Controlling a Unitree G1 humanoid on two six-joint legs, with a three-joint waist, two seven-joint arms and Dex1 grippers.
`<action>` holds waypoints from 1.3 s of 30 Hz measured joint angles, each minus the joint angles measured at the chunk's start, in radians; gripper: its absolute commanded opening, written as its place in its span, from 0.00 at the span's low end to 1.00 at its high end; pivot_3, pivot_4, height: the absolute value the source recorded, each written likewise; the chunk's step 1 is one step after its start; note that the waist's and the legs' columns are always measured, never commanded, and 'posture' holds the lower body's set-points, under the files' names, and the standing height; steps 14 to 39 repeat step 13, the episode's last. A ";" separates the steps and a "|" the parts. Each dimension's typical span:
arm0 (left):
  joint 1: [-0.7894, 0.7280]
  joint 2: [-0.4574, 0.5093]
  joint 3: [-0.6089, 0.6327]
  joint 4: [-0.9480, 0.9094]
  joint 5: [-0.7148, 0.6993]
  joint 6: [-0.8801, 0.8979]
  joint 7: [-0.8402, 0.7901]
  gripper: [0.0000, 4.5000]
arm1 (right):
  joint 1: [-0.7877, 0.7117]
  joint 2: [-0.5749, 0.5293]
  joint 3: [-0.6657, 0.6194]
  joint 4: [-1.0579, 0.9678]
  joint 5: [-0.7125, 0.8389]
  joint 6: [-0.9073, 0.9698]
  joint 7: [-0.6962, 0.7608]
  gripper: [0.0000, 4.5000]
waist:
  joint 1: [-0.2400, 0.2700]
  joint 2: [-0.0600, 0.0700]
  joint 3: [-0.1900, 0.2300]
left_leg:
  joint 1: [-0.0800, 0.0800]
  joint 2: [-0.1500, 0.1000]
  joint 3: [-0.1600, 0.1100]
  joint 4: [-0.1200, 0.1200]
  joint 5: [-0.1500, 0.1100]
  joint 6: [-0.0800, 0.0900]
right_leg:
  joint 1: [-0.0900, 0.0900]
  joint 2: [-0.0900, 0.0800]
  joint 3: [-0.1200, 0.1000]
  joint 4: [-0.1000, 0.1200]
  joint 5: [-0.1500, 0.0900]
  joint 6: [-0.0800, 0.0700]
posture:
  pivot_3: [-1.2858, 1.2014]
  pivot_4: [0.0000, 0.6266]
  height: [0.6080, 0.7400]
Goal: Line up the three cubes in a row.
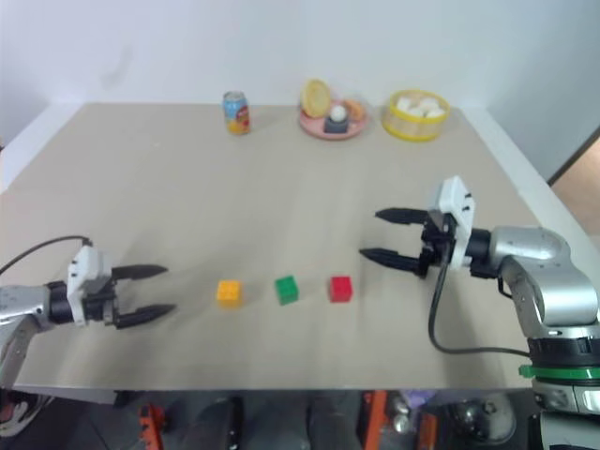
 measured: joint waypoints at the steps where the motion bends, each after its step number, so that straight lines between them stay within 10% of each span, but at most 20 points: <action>1: 0.026 -0.004 0.014 -0.042 0.004 0.026 0.053 0.95 | 0.000 -0.001 -0.002 0.015 -0.009 -0.008 -0.003 0.93 | 0.000 0.000 0.000 | 0.000 0.000 0.000 0.000 0.000 0.000 | 0.000 0.000 0.000 0.000 0.000 0.000 | 0.52 0.24 1.00; 13: -0.123 -0.391 0.090 -0.128 0.061 0.164 0.764 0.95 | 0.045 0.131 -0.096 0.109 -0.136 -0.049 -0.380 0.93 | 0.009 -0.001 0.000 | 0.000 -0.001 0.001 0.004 0.002 -0.001 | 0.002 0.000 0.001 0.000 0.005 0.004 | 0.52 0.24 1.00; 39: -0.123 -0.391 0.090 -0.128 0.061 0.164 0.764 0.95 | 0.045 0.131 -0.096 0.109 -0.136 -0.049 -0.380 0.93 | 0.009 -0.001 0.000 | 0.000 -0.001 0.001 0.004 0.002 -0.001 | 0.002 0.000 0.001 0.000 0.005 0.004 | 0.52 0.24 1.00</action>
